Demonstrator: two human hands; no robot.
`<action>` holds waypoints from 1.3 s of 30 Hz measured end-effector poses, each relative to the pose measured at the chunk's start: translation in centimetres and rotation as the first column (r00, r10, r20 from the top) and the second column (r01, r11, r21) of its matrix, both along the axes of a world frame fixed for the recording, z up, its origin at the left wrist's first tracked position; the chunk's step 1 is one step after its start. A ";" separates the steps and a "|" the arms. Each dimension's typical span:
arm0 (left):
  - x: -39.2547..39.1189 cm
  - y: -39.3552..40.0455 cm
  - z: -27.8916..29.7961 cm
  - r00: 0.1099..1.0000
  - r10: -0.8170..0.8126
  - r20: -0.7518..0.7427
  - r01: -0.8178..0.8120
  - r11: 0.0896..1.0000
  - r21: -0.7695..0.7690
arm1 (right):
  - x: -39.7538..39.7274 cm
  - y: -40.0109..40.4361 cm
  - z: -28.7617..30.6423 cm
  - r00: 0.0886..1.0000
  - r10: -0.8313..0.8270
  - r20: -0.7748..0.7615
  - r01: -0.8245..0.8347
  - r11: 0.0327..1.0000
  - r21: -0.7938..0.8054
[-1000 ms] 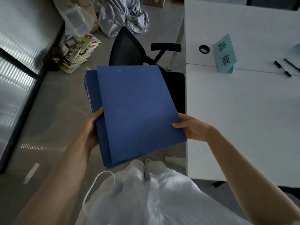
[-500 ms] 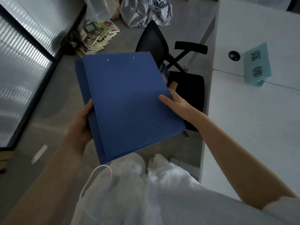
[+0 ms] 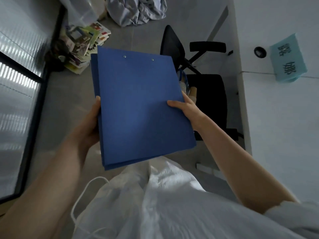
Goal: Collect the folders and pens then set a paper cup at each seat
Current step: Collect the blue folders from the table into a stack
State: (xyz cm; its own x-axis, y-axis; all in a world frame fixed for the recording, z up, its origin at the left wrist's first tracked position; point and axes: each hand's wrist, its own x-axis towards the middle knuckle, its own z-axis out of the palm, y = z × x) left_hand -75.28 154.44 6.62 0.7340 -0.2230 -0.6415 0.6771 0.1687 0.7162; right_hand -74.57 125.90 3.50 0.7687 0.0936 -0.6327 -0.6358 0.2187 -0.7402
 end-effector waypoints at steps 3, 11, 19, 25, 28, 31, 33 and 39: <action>3.9 1.6 0.3 0.992 -0.125 -0.022 0.125 0.992 0.012 | 2.0 1.4 0.3 0.999 -0.039 0.028 0.039 0.999 -0.017; 16.1 2.4 0.5 0.985 -0.125 -0.116 0.131 0.990 0.047 | 10.9 2.5 0.1 0.991 -0.112 0.074 0.117 0.991 -0.061; 29.1 0.3 0.5 0.986 -0.123 -0.111 0.134 0.986 0.098 | 22.4 1.5 0.5 0.986 -0.166 0.008 0.166 0.983 -0.072; 38.4 -1.0 -0.1 0.968 -0.210 -0.135 0.225 0.969 0.106 | 29.8 1.4 0.4 0.971 -0.240 -0.020 0.237 0.967 -0.098; 43.7 -1.1 -0.9 0.952 -0.257 -0.164 0.275 0.957 0.095 | 33.8 1.9 -0.4 0.954 -0.294 -0.058 0.287 0.953 -0.102; 49.2 -0.8 -1.6 0.931 -0.304 -0.200 0.328 0.940 0.097 | 37.5 2.8 -1.0 0.922 -0.381 -0.068 0.373 0.921 -0.112; 52.8 -0.4 -1.6 0.916 -0.342 -0.211 0.369 0.924 0.101 | 39.8 3.7 -1.1 0.901 -0.430 -0.063 0.422 0.900 -0.111; 63.3 -0.2 -0.9 0.863 -0.461 -0.208 0.492 0.861 0.131 | 46.0 5.8 -0.8 0.829 -0.558 -0.040 0.555 0.830 -0.055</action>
